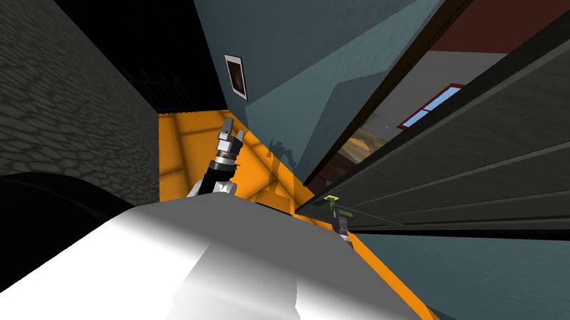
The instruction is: Pull the door open
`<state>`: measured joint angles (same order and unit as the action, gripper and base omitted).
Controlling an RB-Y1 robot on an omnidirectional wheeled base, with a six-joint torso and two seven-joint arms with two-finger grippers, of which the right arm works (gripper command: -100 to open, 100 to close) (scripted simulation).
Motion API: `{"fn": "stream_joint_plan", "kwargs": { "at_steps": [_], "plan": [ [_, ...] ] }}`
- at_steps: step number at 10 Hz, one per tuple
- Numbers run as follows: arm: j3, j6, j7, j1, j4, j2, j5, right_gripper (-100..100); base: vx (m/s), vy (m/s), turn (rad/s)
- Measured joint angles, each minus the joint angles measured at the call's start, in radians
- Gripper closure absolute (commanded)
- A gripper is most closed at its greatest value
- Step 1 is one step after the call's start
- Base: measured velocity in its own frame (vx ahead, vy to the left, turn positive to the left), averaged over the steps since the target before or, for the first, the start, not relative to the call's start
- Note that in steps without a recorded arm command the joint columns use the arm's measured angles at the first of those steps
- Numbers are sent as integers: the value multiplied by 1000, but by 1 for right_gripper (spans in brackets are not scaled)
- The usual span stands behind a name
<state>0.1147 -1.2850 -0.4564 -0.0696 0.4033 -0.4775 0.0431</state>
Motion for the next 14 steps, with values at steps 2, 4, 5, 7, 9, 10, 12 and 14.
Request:
{"fn": "stream_joint_plan", "kwargs": {
  "at_steps": [2,4,5,7,9,10,12,14],
  "plan": [
    [-10,29,11,22,-2,14,-6,100,-202,-64,172],
    [-23,56,21,54,-8,26,-10,100,-218,-83,143],
    [-29,81,23,52,17,29,-13,100,-199,-92,141],
    [-41,105,34,87,-2,45,-20,100,-187,-74,155],
    [-54,147,41,97,29,55,-26,100,-184,-88,118],
    [-55,159,45,106,28,60,-29,100,-93,-25,39],
    [-64,145,52,150,-36,70,-33,100,-150,-54,113],
    [-72,178,58,145,5,77,-36,100,-148,-59,99]
  ]
}}
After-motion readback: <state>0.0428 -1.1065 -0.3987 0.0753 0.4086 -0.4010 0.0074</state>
